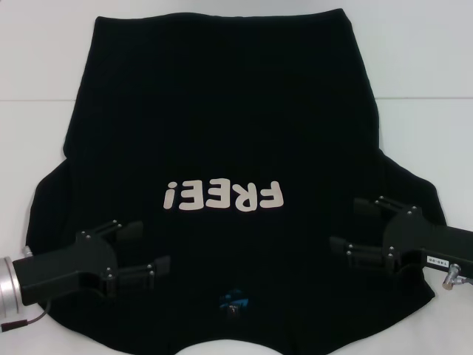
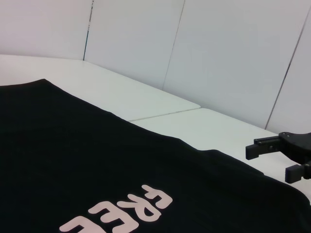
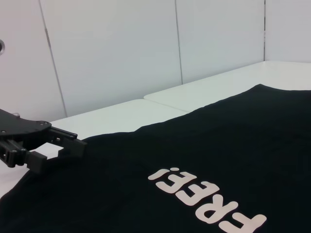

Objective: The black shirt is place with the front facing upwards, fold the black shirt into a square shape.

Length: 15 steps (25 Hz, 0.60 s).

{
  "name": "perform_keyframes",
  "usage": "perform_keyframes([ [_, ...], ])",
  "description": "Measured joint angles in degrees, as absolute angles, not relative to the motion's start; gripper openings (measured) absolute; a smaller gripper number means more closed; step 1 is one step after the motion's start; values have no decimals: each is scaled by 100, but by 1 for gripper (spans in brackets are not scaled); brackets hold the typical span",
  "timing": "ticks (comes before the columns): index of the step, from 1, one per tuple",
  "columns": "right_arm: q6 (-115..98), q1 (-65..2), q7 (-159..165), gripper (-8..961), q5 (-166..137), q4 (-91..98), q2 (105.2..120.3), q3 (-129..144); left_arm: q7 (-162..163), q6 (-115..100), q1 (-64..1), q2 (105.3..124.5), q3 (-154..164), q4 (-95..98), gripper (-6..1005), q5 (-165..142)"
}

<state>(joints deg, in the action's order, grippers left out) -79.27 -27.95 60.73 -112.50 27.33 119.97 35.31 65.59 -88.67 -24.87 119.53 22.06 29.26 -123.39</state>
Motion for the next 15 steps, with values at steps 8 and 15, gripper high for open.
perform_keyframes([
  [8, -7927, -2795, 6073, 945, -11250, 2724, 11999, 3541, 6559, -8868, -2487, 11952, 2206, 2926, 928, -12360],
  [15, -7929, -2811, 6073, 944, -11250, 2662, 11993, 3537, 6954, -8860, -2490, 11930, 2161, 2926, 923, -12352],
])
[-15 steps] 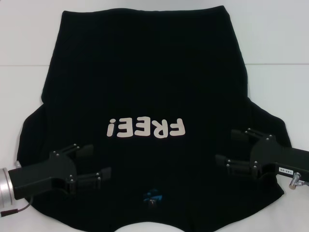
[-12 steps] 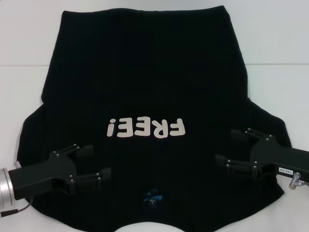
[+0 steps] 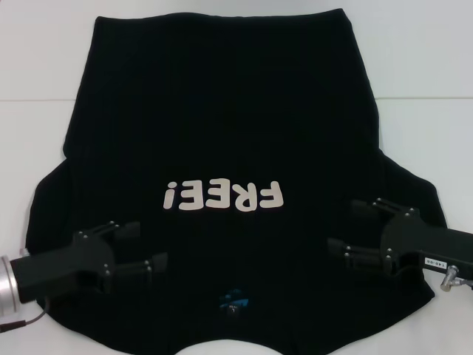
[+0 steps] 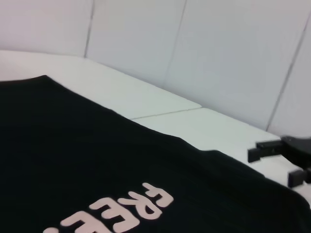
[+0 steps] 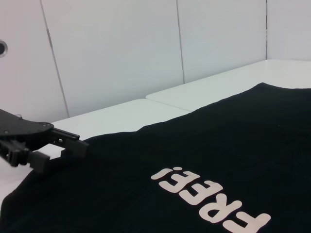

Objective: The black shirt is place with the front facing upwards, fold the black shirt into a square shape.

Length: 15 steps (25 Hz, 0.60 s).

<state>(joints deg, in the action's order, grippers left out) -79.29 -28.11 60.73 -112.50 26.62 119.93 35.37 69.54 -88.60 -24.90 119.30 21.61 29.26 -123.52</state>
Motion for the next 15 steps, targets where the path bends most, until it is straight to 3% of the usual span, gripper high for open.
perform_keyframes([
  [15, -8035, -2846, 6142, 944, -11250, 2628, 11997, 3502, 12069, -8748, -2623, 11031, 1468, 3114, 913, -12403],
])
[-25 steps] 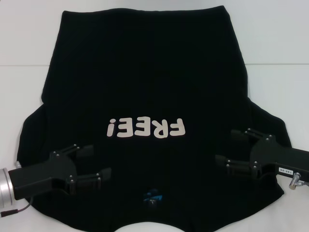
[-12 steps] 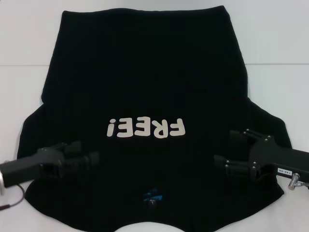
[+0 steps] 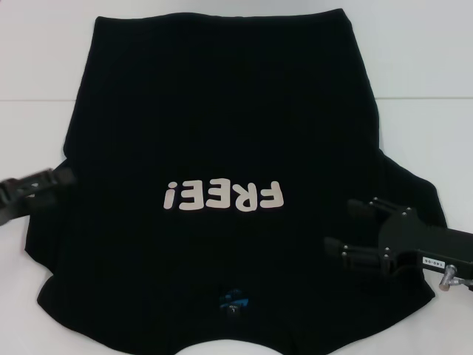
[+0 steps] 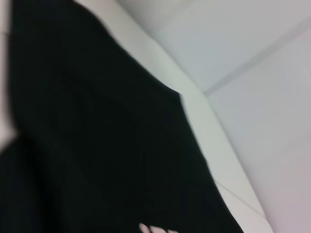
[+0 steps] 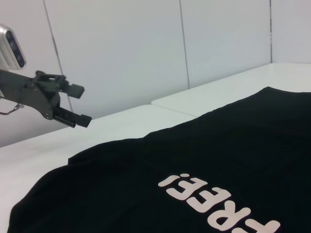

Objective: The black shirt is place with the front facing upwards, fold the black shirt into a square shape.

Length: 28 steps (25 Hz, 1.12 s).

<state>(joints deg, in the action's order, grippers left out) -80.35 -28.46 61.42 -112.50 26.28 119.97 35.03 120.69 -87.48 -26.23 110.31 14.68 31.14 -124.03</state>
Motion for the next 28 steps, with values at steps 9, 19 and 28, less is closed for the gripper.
perform_keyframes([
  [9, -8020, -2884, 6144, 945, -11250, 2591, 11996, 3490, 13222, -8098, -2443, 10870, 1331, 3306, 907, -12921],
  [19, -7959, -2937, 6144, 944, -11250, 2583, 11997, 3489, 12906, -7386, -2601, 10927, 1432, 3003, 900, -13003],
  [28, -7927, -2935, 6144, 944, -11250, 2560, 11997, 3489, 12832, -6903, -2688, 11027, 1500, 2942, 893, -13003],
])
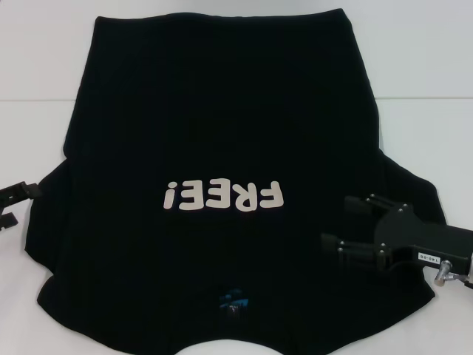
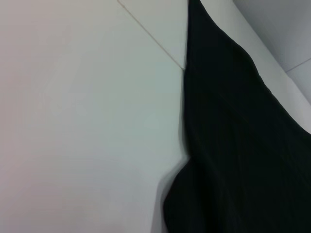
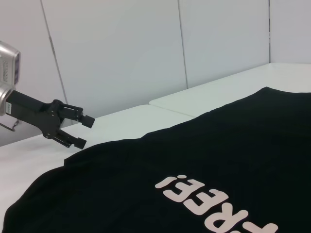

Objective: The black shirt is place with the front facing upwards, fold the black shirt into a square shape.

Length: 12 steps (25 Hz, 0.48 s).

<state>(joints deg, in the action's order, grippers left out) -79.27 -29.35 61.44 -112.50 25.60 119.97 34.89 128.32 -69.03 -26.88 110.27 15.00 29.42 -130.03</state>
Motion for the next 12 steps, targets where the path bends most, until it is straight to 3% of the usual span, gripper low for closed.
perform_keyframes([
  [12, -7927, -2935, 6144, 945, -11250, 2510, 11997, 3489, 12823, -6931, -2710, 11085, 1566, 2800, 885, -12998],
])
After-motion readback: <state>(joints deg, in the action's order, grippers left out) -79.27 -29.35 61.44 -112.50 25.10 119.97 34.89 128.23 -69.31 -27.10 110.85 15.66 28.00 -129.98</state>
